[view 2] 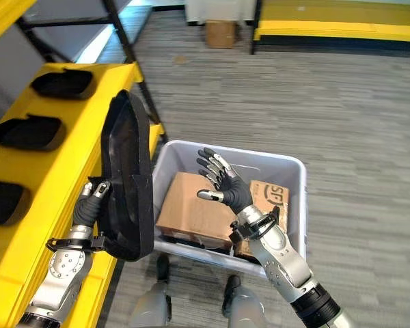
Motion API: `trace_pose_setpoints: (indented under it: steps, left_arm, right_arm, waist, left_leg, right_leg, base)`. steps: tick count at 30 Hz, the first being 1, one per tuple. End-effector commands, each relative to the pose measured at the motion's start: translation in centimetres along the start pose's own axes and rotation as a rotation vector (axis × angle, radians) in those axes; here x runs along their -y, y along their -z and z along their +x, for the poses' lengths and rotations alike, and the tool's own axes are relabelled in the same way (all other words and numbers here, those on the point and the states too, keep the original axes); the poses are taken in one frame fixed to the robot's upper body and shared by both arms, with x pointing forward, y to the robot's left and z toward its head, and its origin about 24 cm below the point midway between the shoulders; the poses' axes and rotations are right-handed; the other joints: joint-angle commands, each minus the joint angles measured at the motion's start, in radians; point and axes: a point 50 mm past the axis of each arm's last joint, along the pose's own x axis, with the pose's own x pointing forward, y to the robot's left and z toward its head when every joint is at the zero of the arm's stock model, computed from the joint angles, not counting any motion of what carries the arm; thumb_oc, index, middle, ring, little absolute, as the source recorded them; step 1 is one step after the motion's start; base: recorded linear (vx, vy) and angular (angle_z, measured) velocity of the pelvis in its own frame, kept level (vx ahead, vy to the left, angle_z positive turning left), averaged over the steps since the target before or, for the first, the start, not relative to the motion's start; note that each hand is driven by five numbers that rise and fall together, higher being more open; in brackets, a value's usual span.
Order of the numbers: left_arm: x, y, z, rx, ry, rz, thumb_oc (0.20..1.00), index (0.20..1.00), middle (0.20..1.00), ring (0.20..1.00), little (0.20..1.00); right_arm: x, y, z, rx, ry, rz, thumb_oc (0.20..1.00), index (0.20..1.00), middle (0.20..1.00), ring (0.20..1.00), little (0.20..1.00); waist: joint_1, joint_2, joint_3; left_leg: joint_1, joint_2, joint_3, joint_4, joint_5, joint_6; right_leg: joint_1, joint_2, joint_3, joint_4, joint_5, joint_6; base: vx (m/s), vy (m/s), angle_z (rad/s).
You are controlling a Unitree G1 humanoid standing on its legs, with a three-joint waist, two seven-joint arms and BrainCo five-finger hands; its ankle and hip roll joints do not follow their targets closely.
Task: Move parts from the plastic box to the shelf.
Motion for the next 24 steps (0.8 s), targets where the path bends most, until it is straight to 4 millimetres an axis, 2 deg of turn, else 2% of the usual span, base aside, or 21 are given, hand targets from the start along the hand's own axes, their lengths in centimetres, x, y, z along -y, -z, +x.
trace_pose_setpoints:
  steps: [1, 2, 4, 6, 7, 9, 11, 13, 19, 20, 21, 23, 24]
  left_arm:
    - [-0.6, -3.0, 1.1, 0.168, -0.005, -0.031, 0.2, 0.2, 0.2, 0.2, 0.2]
    - [-0.6, -3.0, 1.0, 0.171, -0.002, -0.038, 0.2, 0.2, 0.2, 0.2, 0.2]
    - [-0.7, -3.0, 0.8, 0.17, -0.005, -0.038, 0.2, 0.2, 0.2, 0.2, 0.2]
    - [-0.6, -3.1, 0.8, 0.174, -0.014, -0.048, 0.2, 0.2, 0.2, 0.2, 0.2]
    - [-1.0, -2.9, 0.4, 0.159, -0.022, -0.042, 0.2, 0.2, 0.2, 0.2, 0.2]
    - [-1.0, -2.9, 0.3, 0.158, -0.019, -0.03, 0.2, 0.2, 0.2, 0.2, 0.2]
    - [-1.1, -2.8, 0.2, 0.153, -0.004, -0.01, 0.2, 0.2, 0.2, 0.2, 0.2]
    - [-1.3, -3.0, 0.0, 0.158, 0.001, 0.011, 0.2, 0.2, 0.2, 0.2, 0.2]
    - [-2.3, -3.1, -0.5, 0.154, -0.028, 0.064, 0.2, 0.2, 0.2, 0.2, 0.2]
    - [-2.3, -3.3, -0.4, 0.16, -0.023, 0.073, 0.2, 0.2, 0.2, 0.2, 0.2]
    - [-2.3, -3.3, -0.4, 0.16, -0.023, 0.073, 0.2, 0.2, 0.2, 0.2, 0.2]
    - [-2.3, -3.6, -0.1, 0.183, -0.019, 0.102, 0.2, 0.2, 0.2, 0.2, 0.2]
    - [-2.3, -3.7, -0.1, 0.185, -0.017, 0.108, 0.2, 0.2, 0.2, 0.2, 0.2]
  right_arm:
    - [0.3, -1.5, -0.4, 0.111, 0.028, 0.003, 1.0, 1.0, 1.0, 1.0, 1.0]
    - [0.4, -1.3, -0.7, 0.103, 0.035, 0.016, 1.0, 1.0, 1.0, 1.0, 1.0]
    - [0.5, -1.0, -1.0, 0.092, 0.045, 0.026, 1.0, 1.0, 1.0, 1.0, 1.0]
    - [0.5, -0.8, -1.1, 0.084, 0.056, 0.035, 1.0, 1.0, 1.0, 1.0, 1.0]
    - [0.6, -0.8, -1.3, 0.079, 0.057, 0.032, 1.0, 1.0, 1.0, 1.0, 1.0]
    - [0.5, -0.8, -1.3, 0.079, 0.057, 0.036, 1.0, 1.0, 1.0, 1.0, 1.0]
    - [0.7, -0.6, -1.5, 0.073, 0.076, 0.045, 1.0, 1.0, 1.0, 1.0, 1.0]
    - [0.6, -0.2, -1.6, 0.063, 0.078, 0.055, 1.0, 1.0, 1.0, 1.0, 1.0]
    - [0.2, 0.7, -1.5, 0.03, 0.074, 0.066, 1.0, 1.0, 1.0, 1.0, 1.0]
    - [0.3, 0.8, -1.5, 0.028, 0.085, 0.072, 1.0, 1.0, 1.0, 1.0, 1.0]
    - [0.3, 0.8, -1.5, 0.028, 0.085, 0.072, 1.0, 1.0, 1.0, 1.0, 1.0]
    - [0.0, 1.0, -1.3, 0.034, 0.086, 0.083, 1.0, 1.0, 1.0, 1.0, 1.0]
    - [-0.1, 1.2, -1.2, 0.029, 0.085, 0.093, 1.0, 1.0, 1.0, 1.0, 1.0]
  waist:
    - [-0.043, -0.024, -0.036]
    - [-0.052, -0.023, -0.044]
    - [-0.059, -0.019, -0.056]
    - [-0.066, -0.01, -0.056]
    - [-0.055, -0.012, -0.056]
    - [-0.049, -0.014, -0.055]
    - [-0.032, -0.019, -0.055]
    - [-0.017, -0.031, -0.059]
    - [0.045, -0.063, -0.065]
    - [0.049, -0.069, -0.066]
    - [0.048, -0.069, -0.066]
    - [0.058, -0.079, -0.063]
    - [0.062, -0.079, -0.064]
  left_leg:
    - [0.17, 0.062, 0.019, 0.029, 0.133, -0.117]
    - [0.201, 0.066, 0.031, 0.074, 0.119, -0.118]
    - [0.245, 0.052, 0.018, 0.083, 0.085, -0.116]
    - [0.26, 0.04, 0.004, 0.029, 0.049, -0.106]
    - [0.25, 0.022, -0.001, 0.008, -0.034, -0.087]
    - [0.253, 0.016, 0.014, 0.001, -0.06, -0.079]
    - [0.259, 0.006, 0.032, -0.024, -0.073, -0.075]
    - [0.255, -0.016, 0.02, -0.046, -0.078, -0.066]
    - [0.22, -0.123, -0.019, -0.02, -0.137, -0.011]
    - [0.208, -0.143, -0.031, -0.006, -0.144, -0.006]
    - [0.207, -0.144, -0.032, -0.005, -0.144, -0.005]
    - [0.173, -0.203, -0.051, 0.045, -0.165, 0.006]
    - [0.167, -0.216, -0.053, 0.053, -0.171, 0.01]
  right_leg:
    - [0.123, 0.048, -0.012, -0.252, 0.063, 0.116]
    - [0.129, 0.043, -0.038, -0.259, 0.071, 0.111]
    - [0.131, 0.034, -0.071, -0.246, 0.073, 0.113]
    - [0.119, 0.002, -0.095, -0.189, 0.077, 0.13]
    - [0.13, -0.024, -0.097, -0.15, 0.088, 0.143]
    - [0.139, -0.039, -0.1, -0.138, 0.092, 0.15]
    - [0.163, -0.069, -0.13, -0.14, 0.112, 0.169]
    - [0.182, -0.091, -0.158, -0.162, 0.144, 0.191]
    - [0.225, -0.171, -0.191, -0.237, 0.261, 0.262]
    - [0.238, -0.188, -0.204, -0.255, 0.284, 0.277]
    - [0.239, -0.188, -0.205, -0.256, 0.284, 0.277]
    - [0.257, -0.227, -0.202, -0.308, 0.356, 0.309]
    - [0.26, -0.233, -0.199, -0.32, 0.36, 0.309]
  base:
    - [-0.03, -0.001, 1.52]
    - [-0.04, 0.02, 1.52]
    - [-0.03, 0.083, 1.0]
    - [0.01, 0.198, 0.87]
    - [0.06, 0.184, 0.98]
    - [0.02, 0.184, 0.95]
    - [-0.05, 0.252, 0.43]
    - [-0.05, 0.243, 0.58]
    - [-0.05, 0.282, 0.21]
    - [-0.04, 0.21, 0.04]
    - [-0.06, 0.294, 0.28]
    - [-0.08, 0.356, 0.59]
    - [-0.07, 0.32, 0.57]
